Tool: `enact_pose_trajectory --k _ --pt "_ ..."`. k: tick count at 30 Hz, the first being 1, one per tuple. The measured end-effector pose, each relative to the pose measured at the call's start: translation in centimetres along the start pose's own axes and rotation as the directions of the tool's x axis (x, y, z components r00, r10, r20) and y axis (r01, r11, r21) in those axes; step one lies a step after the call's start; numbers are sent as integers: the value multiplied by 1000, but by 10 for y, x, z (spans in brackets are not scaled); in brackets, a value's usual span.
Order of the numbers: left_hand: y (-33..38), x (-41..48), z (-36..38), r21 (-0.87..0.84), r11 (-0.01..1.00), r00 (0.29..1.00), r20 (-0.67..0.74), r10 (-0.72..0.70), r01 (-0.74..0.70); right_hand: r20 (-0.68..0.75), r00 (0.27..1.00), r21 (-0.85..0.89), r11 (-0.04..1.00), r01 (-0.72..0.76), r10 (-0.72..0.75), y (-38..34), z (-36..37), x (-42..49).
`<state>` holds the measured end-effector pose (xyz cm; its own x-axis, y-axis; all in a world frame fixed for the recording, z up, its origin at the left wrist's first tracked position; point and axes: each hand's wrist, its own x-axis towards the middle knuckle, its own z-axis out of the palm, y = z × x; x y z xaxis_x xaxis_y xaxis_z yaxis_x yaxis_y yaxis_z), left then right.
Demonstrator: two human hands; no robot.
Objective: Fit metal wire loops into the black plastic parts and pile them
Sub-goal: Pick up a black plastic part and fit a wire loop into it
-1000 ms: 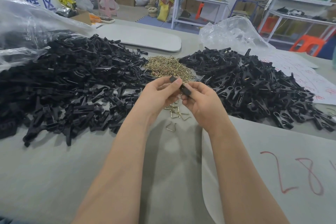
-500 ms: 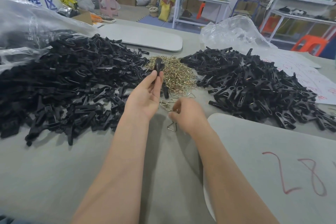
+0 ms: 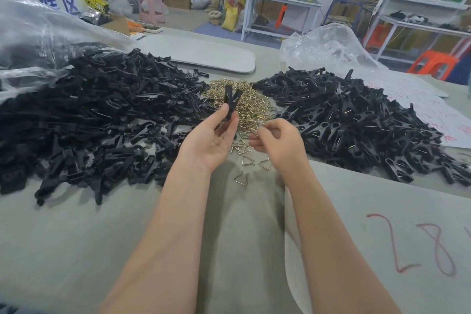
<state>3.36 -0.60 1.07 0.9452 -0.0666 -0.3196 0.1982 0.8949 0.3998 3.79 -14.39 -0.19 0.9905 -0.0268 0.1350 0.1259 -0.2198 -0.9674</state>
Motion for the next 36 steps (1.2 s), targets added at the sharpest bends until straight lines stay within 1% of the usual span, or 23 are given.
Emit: enact_pose_trajectory --k 2,5,6,8,9,10,11,12,13,14,15,16,17,19,20,22,25,27,30,36 --pt "-2 1 0 69 998 999 29 -15 13 3 1000 65 998 17 -17 -4 -2 -1" --pt "-5 2 0 298 955 998 64 -13 -7 -19 999 100 994 41 -39 -8 -5 -2" --pt "-7 3 0 344 938 997 78 9 -35 -28 999 135 990 33 -30 -9 -6 -3" --pt "-11 1 2 425 895 990 105 98 -133 -32 999 278 961 -13 22 -13 -10 -3" --pt "-13 2 1 529 822 978 112 178 -210 -31 998 354 935 -35 50 -14 -14 -3" --pt "-14 3 0 685 671 953 121 279 -283 -33 997 410 911 -50 70 -16 -18 -3" --pt "-17 5 0 825 461 916 155 370 -326 -37 996 446 893 -55 80 -17 -23 -2" --pt "-19 5 0 900 269 879 208 430 -344 -44 996 467 883 -54 84 -17 -27 -1" --pt "-20 5 0 922 140 851 264 454 -361 -52 995 475 878 -50 85 -17 -31 0" --pt "-22 4 0 918 76 835 316 451 -389 -65 994 466 883 -46 86 -16 -34 1" --pt "-24 4 0 906 41 822 362 440 -421 -88 993 423 905 -34 79 -15 -36 2" --pt "-25 4 0 893 3 807 405 430 -450 -115 991 342 939 -18 62 -13 -37 3" --pt "-25 5 -1 880 -57 789 450 419 -472 -138 990 243 970 -2 37 -11 -38 4" --pt "-24 6 -3 851 -190 756 524 394 -490 -139 990 104 994 18 -3 -9 -40 6" --pt "-24 6 -3 840 -219 748 543 382 -497 -114 993 69 997 18 -10 -9 -41 6" --pt "-23 5 -3 823 -222 742 568 356 -524 -48 999 27 999 20 -18 -10 -45 5" --pt "-24 3 -4 823 -213 762 568 309 -527 24 999 -47 999 25 -24 -10 -48 3" --pt "-25 3 -4 821 -253 769 568 293 -511 57 998 -117 992 42 -35 -10 -48 1" --pt "-23 3 -4 809 -307 761 581 288 -501 84 994 -179 981 80 -66 -11 -47 -1" --pt "-23 1 -5 812 -313 780 572 253 -493 76 995 -175 982 77 -64 -11 -46 -1"
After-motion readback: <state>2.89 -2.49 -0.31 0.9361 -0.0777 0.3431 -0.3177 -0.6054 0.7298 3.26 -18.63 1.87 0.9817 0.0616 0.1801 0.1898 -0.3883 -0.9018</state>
